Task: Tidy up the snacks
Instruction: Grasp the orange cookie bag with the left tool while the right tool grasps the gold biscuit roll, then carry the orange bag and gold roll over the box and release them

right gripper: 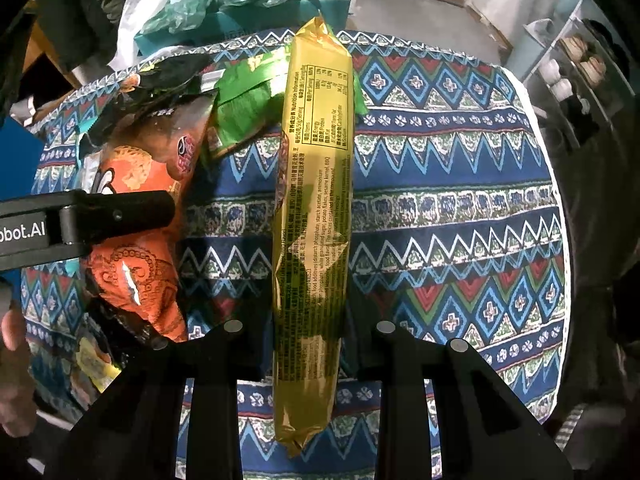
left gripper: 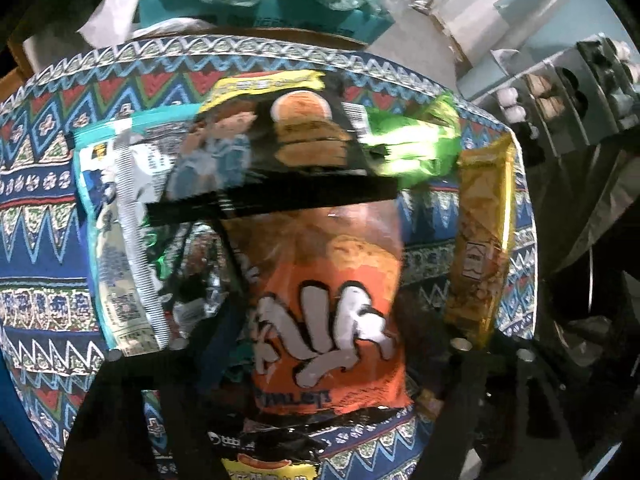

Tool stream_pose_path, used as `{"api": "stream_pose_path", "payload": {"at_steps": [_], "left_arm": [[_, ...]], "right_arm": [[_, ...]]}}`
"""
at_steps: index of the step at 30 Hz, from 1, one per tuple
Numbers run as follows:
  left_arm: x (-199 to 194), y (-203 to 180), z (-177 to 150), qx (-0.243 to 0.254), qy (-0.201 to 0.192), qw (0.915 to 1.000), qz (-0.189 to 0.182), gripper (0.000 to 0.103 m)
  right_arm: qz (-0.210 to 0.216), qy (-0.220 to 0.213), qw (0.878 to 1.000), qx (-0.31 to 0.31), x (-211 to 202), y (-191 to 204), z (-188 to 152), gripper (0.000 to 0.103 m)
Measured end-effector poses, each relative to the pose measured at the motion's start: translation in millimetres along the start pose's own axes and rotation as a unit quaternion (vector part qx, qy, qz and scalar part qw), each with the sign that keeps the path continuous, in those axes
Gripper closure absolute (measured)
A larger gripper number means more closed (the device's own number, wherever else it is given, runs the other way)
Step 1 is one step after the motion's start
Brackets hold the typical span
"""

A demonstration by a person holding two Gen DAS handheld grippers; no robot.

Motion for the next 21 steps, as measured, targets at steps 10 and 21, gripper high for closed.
{"api": "stream_pose_path", "payload": {"at_steps": [10,21], "left_arm": [[-9,-2,-12,0.034,0.001,0.9992,0.021,0.056],[-51,-1,-31,0.062,-0.027,0.9976,0.014,0.058]], "right_arm": [[0.001,-0.006,1.0,-0.004,-9,5,1,0.077],[0.004,-0.02,1.0,-0.008,-36,17,8,0.077]]}}
Point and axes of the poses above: each gripper's, at about its wrist camera, not at the fingertips, and x roughly the way its jaws point, y to its left, z to its top, the point moved 10 cm from there along x, roughly the way its jaws point, and after that the axes turned 5 degrees about z, right-handed, at the moved point
